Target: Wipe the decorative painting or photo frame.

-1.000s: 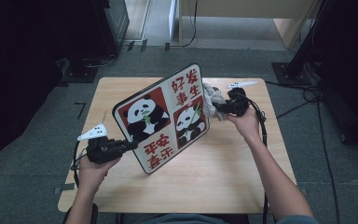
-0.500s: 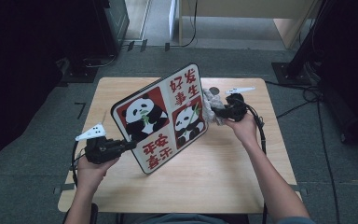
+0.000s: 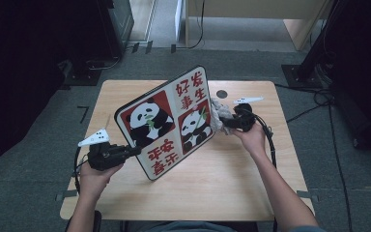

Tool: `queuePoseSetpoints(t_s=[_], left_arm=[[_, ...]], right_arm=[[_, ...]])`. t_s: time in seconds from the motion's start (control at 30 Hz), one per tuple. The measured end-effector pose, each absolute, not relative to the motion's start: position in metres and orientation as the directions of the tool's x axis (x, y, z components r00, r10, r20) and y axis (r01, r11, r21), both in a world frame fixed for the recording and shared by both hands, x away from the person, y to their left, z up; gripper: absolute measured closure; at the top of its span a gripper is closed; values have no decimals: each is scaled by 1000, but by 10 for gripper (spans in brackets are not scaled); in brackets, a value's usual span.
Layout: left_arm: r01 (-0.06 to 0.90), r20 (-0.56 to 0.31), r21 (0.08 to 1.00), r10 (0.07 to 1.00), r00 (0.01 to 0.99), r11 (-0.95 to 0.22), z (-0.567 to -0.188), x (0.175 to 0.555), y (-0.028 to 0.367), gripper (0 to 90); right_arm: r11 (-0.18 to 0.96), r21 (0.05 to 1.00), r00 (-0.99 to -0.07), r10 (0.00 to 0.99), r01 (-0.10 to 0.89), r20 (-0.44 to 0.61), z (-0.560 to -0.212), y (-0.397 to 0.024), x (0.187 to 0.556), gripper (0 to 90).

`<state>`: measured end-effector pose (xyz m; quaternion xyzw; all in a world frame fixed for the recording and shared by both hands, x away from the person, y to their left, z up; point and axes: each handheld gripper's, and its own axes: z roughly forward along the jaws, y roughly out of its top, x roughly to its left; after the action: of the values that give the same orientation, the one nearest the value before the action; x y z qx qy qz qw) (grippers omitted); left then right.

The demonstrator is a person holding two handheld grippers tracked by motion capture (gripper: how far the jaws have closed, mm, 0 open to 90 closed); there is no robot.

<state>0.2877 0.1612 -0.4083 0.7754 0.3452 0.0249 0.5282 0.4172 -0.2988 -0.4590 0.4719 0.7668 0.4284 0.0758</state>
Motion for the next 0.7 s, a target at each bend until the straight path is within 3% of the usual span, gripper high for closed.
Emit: queuePoseSetpoints(t_s=[0.7], left_arm=[[505,-321,842,575,753,-191,-408,284,159,781]], right_arm=[[159,715,-504,810,681,300,-487,-307,409,661]])
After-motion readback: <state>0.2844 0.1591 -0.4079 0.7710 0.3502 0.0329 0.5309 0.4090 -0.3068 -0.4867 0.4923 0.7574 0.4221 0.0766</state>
